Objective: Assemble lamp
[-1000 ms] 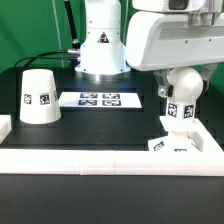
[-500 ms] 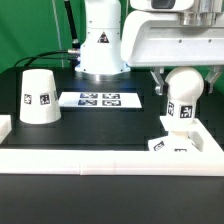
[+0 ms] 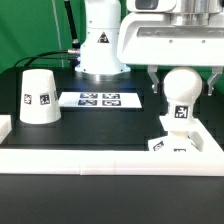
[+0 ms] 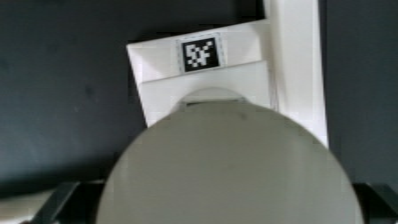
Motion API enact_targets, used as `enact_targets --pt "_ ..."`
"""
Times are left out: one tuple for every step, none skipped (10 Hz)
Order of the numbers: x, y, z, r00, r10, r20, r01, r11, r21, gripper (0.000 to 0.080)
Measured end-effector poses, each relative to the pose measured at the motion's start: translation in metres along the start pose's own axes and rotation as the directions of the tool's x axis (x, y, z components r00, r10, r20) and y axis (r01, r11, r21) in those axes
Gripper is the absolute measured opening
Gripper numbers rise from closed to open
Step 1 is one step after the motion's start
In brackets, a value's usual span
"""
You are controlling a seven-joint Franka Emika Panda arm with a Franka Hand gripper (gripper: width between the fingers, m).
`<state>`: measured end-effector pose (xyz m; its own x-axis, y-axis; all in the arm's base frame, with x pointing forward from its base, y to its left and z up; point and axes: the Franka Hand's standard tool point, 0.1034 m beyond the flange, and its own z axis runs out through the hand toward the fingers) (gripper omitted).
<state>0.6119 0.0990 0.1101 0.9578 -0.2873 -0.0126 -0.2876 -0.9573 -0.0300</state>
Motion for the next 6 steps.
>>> enact_targets --pt "-0.0006 0.0001 0.0005 0.998 0.055 0.003 -0.055 0.998 0.003 0.058" --pt "-0.0008 0.0002 0.0005 0.989 0.149 0.003 -0.149 0.989 0.002 0.058" --pt "-0.0009 0.0008 0.0 0.977 0.212 0.004 -0.212 0.977 0.0 0.058" --pt "-0.0007 0.0019 -0.0002 0.968 0.251 0.004 -0.251 0.968 -0.002 0.058" --pt "-0.0005 0.0024 -0.0004 0.962 0.272 0.004 -0.272 0.962 -0.002 0.058" --pt "-0.0009 0.0034 -0.0007 0.942 0.336 0.007 -0.336 0.942 -0.006 0.058"
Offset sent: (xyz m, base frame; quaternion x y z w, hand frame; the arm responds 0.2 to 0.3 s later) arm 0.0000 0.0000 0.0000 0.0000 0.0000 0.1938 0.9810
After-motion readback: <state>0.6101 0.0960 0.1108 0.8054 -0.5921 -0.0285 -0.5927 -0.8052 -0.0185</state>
